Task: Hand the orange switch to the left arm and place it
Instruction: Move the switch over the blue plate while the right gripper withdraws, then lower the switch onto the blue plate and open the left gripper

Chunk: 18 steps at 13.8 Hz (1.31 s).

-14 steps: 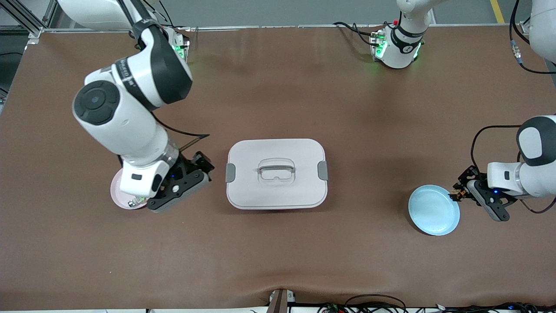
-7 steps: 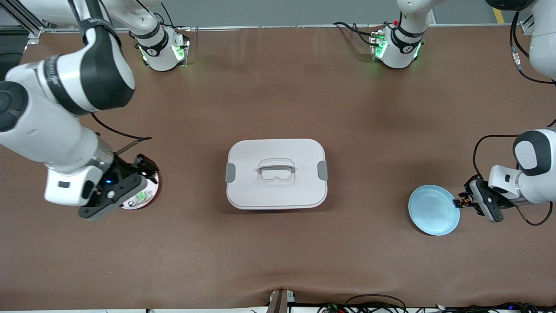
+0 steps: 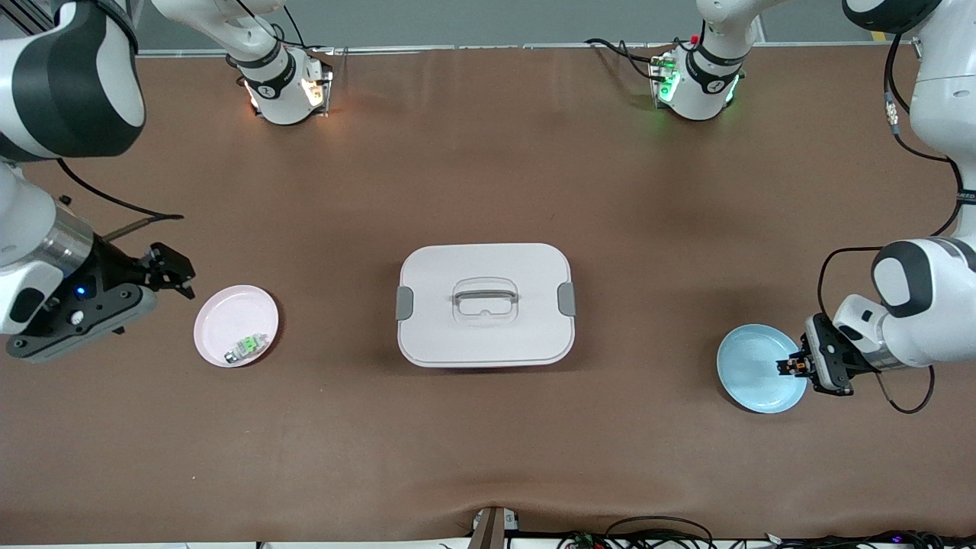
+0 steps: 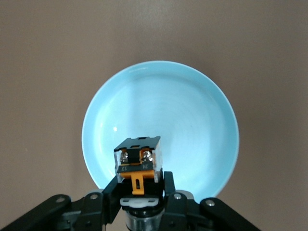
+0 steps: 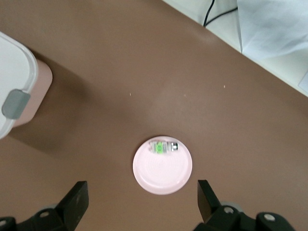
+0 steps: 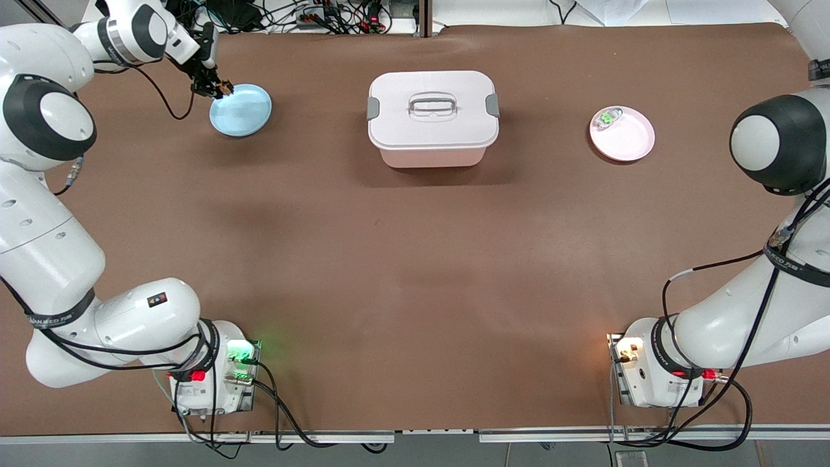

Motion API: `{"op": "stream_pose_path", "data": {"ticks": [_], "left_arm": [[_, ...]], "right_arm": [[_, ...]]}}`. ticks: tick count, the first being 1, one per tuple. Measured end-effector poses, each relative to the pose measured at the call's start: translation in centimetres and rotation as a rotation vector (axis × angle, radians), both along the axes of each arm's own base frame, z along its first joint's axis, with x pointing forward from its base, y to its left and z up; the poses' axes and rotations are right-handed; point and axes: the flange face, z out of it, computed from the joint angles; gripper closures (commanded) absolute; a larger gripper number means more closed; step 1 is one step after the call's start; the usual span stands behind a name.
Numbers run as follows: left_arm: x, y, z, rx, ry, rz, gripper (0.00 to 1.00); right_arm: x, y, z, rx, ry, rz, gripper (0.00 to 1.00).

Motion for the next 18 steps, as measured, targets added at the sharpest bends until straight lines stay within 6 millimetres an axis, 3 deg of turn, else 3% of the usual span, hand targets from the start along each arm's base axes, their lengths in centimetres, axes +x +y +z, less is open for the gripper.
{"op": "stream_pose_path", "data": {"ticks": [2,4,6,9,10,15,18], "left_arm": [[0.5,-1.4,-1.1,0.005,-0.041,-0.071,1.0],[0.8,-2.2,-2.7,0.022,-0.068,-0.14,1.0],[0.7,-2.2,-4.6,0.036,-0.072,-0.177,0.82],[0.6,-2.2,-6.3,0.058,-0.072,-0.23,0.47],[0.6,-2.3,-6.4,0.06,-0.074,-0.243,0.0],[0.8,-2.0,-5.9,0.06,-0.082,-0.23,0.0],[1.3,-2.8,-4.0,0.051,-0.08,-0.154,0.0]], "right_arm": [[0.0,-1.1,0.0,-0.014,0.005,-0.019,0.0],[0.3,-3.7,0.0,-0.019,0.007,-0.061,0.0],[0.4,-6.2,0.1,-0.02,0.009,-0.098,0.0],[-0.1,-7.5,1.0,-0.019,0.003,-0.118,0.0],[-0.4,-7.5,1.5,-0.018,0.0,-0.118,0.0],[-1.8,-7.5,3.9,0.002,-0.032,-0.373,0.0],[-1.8,-7.6,3.8,0.004,-0.031,-0.424,0.0]]}}
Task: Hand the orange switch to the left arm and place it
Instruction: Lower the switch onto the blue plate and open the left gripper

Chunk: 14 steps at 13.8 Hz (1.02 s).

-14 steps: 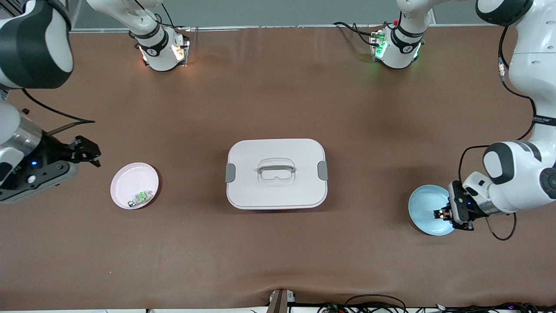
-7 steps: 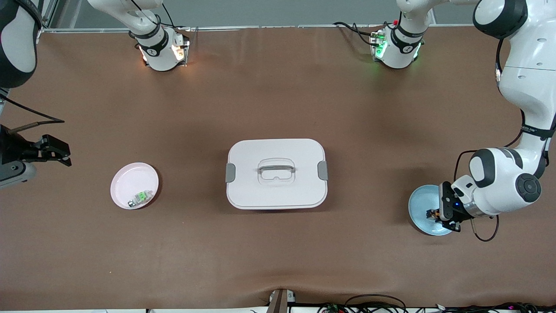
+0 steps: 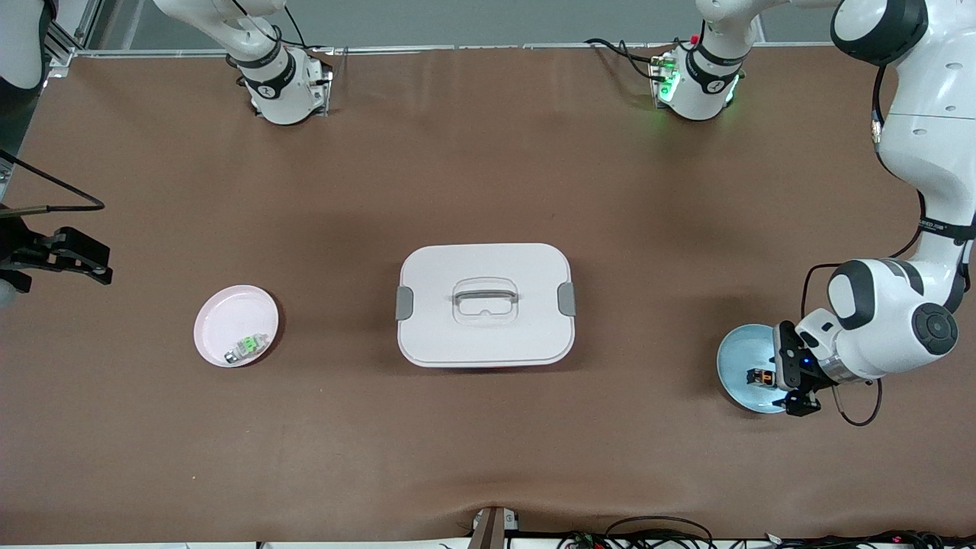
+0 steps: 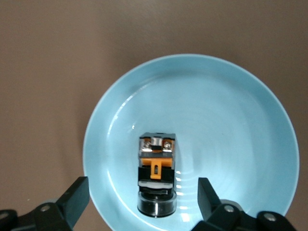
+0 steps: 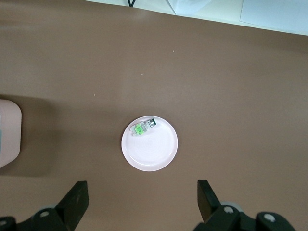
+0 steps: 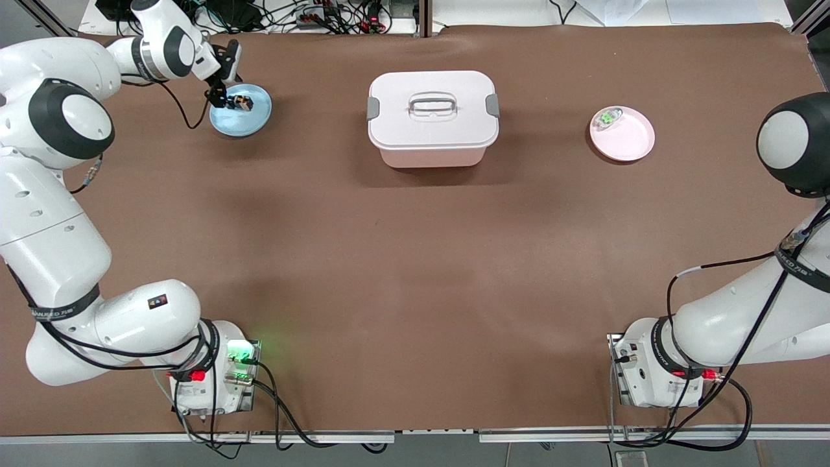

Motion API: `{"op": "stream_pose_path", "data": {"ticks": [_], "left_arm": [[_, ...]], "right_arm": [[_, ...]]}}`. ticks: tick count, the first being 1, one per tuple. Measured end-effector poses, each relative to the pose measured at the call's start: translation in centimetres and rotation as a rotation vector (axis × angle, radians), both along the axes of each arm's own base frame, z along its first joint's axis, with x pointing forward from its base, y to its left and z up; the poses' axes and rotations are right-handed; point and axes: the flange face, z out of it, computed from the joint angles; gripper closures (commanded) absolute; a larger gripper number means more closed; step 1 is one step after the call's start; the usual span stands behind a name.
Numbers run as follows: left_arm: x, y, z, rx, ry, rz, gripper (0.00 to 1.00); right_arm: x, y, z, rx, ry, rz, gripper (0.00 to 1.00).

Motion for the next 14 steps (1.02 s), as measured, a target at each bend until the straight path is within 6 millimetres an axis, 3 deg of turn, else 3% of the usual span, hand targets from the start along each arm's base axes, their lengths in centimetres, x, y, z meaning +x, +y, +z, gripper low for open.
{"op": "stream_pose_path", "data": {"ticks": [6,14], "left_arm": [[-0.6,-2.0,6.4,0.0,0.111,0.329,0.0],[-2.1,-1.7,14.1,0.04,0.168,0.816,0.0]], "right_arm": [[-0.8,-3.2,-1.9,0.041,0.055,-0.058,0.0],[-2.6,-3.3,-1.7,0.045,0.119,-0.063,0.0]]}}
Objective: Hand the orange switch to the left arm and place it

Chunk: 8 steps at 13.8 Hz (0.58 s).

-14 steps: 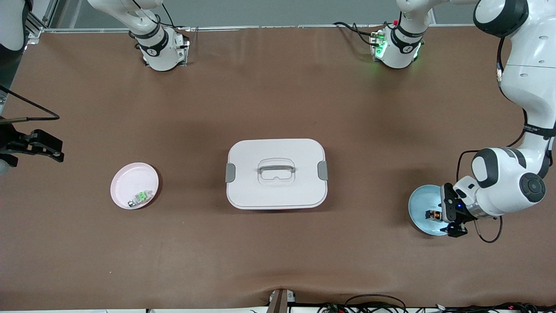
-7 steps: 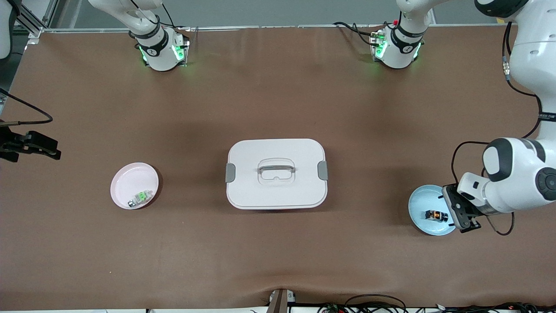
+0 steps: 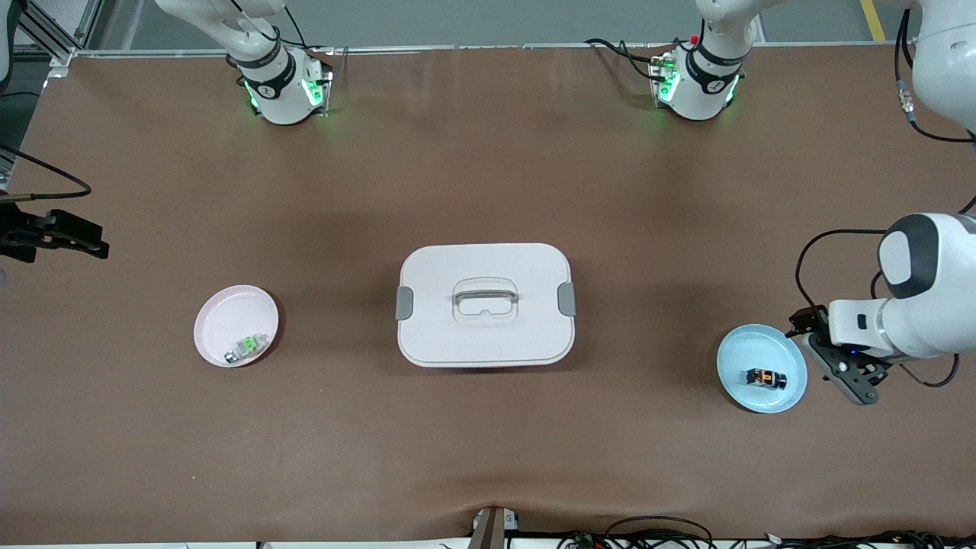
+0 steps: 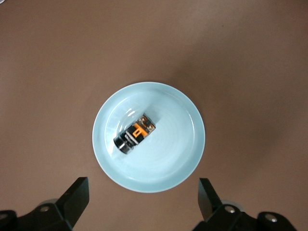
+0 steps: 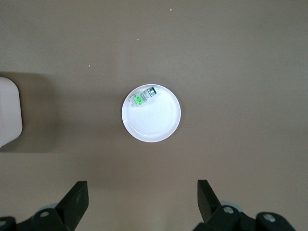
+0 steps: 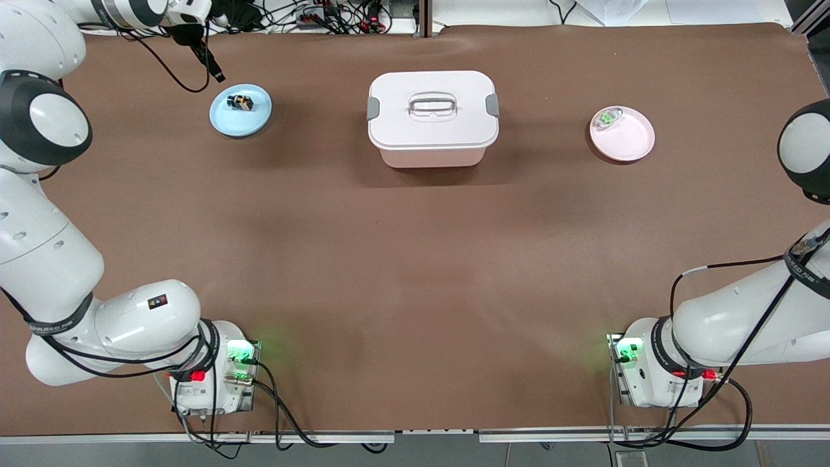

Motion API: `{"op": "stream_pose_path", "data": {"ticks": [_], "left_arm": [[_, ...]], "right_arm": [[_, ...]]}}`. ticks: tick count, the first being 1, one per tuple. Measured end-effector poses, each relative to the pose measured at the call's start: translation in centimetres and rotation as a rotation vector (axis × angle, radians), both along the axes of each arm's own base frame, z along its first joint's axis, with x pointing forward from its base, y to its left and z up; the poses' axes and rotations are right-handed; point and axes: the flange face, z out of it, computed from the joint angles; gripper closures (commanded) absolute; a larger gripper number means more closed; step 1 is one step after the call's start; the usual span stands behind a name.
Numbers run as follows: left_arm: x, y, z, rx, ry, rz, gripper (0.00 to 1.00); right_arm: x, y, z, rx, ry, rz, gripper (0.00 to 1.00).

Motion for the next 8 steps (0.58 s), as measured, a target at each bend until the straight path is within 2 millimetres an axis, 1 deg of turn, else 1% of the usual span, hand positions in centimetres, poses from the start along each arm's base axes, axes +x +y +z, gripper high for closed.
{"op": "stream_pose_path", "data": {"ticks": [2,4,6,7,8], "left_arm": [[-0.6,0.0,2.1,0.018,0.01,0.131,0.0],[-1.0,0.0,4.1,0.033,0.006,0.237,0.0],[-1.3,0.1,5.8,0.04,-0.006,0.342,0.0],[-1.6,-0.1,6.5,0.042,0.0,0.416,0.0],[-1.9,-0.9,7.1,0.042,0.013,0.484,0.0]], "right_arm": [[0.0,-0.3,-0.2,-0.001,0.006,-0.007,0.0],[-0.1,-1.0,-0.5,-0.001,0.012,-0.018,0.0],[-0.1,-1.5,-0.7,-0.003,0.012,-0.043,0.0],[-0.2,-1.5,-0.8,-0.005,0.014,-0.075,0.0],[-0.2,-1.5,-0.9,-0.006,0.013,-0.103,0.0]]}}
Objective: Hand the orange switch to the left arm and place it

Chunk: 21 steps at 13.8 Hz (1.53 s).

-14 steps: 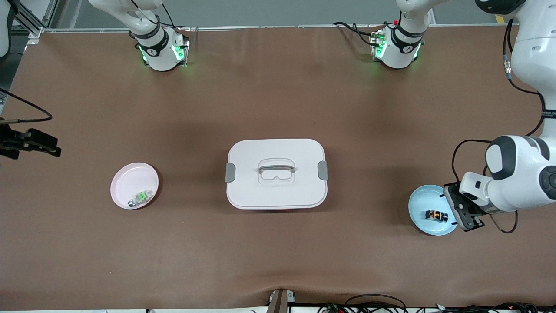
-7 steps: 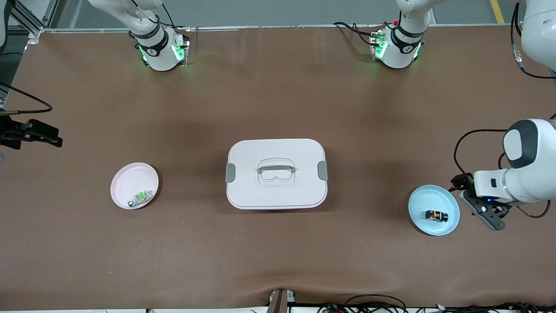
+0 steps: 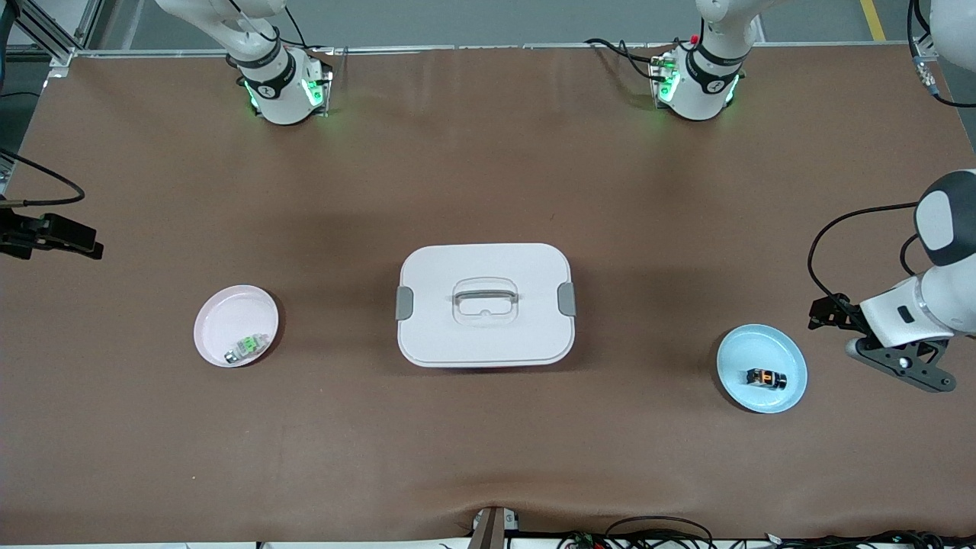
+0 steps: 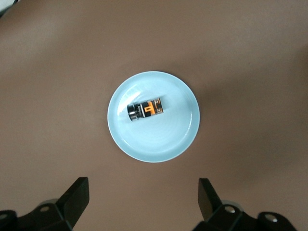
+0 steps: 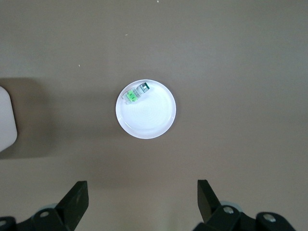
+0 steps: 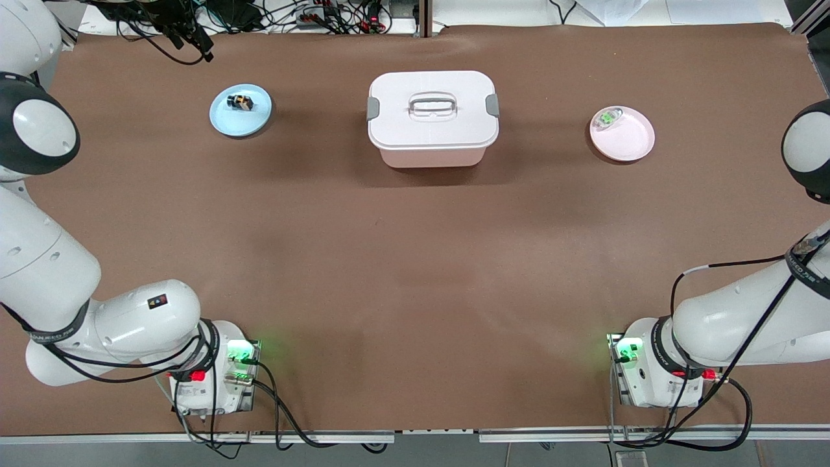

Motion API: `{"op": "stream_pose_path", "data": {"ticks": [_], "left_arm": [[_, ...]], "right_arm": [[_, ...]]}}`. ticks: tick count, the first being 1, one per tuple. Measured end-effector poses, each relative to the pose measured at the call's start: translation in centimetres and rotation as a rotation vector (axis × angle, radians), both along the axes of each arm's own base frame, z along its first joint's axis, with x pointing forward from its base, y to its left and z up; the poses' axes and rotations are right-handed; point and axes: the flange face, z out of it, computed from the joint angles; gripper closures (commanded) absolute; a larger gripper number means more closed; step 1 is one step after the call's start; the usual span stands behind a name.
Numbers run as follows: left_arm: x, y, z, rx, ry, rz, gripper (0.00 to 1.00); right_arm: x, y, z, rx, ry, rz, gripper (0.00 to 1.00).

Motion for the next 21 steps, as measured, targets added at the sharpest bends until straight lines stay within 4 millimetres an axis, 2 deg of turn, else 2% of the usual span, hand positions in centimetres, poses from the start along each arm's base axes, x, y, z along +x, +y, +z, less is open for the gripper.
{"op": "stream_pose_path", "data": {"ticks": [3,7,10,13,14,17,21], "left_arm": [[-1.0,-3.7,2.2,0.0,0.022,0.14,0.0],[-2.4,-5.4,5.4,0.024,0.019,0.264,0.0],[-2.8,-4.3,6.4,0.032,0.013,0.233,0.0],[-2.8,0.1,7.3,0.028,-0.001,0.197,0.0],[-2.8,0.6,7.5,0.022,-0.005,0.215,0.0],[-2.7,-1.0,7.7,0.014,-0.008,0.284,0.0],[-2.7,-3.1,7.7,0.011,-0.008,0.359,0.0]], "right_arm": [[0.0,-0.6,-0.1,-0.002,-0.018,-0.032,0.0],[-0.5,-1.0,0.1,-0.001,-0.025,-0.04,0.0],[-1.1,-0.9,0.0,0.001,-0.045,-0.036,0.0],[-2.7,-0.6,-0.1,0.005,-0.052,-0.032,0.0],[-3.1,-0.5,0.1,0.009,-0.051,-0.032,0.0],[-3.8,-0.3,0.6,0.024,-0.058,-0.032,0.0],[-3.9,-0.1,0.4,0.041,-0.06,-0.037,0.0]]}}
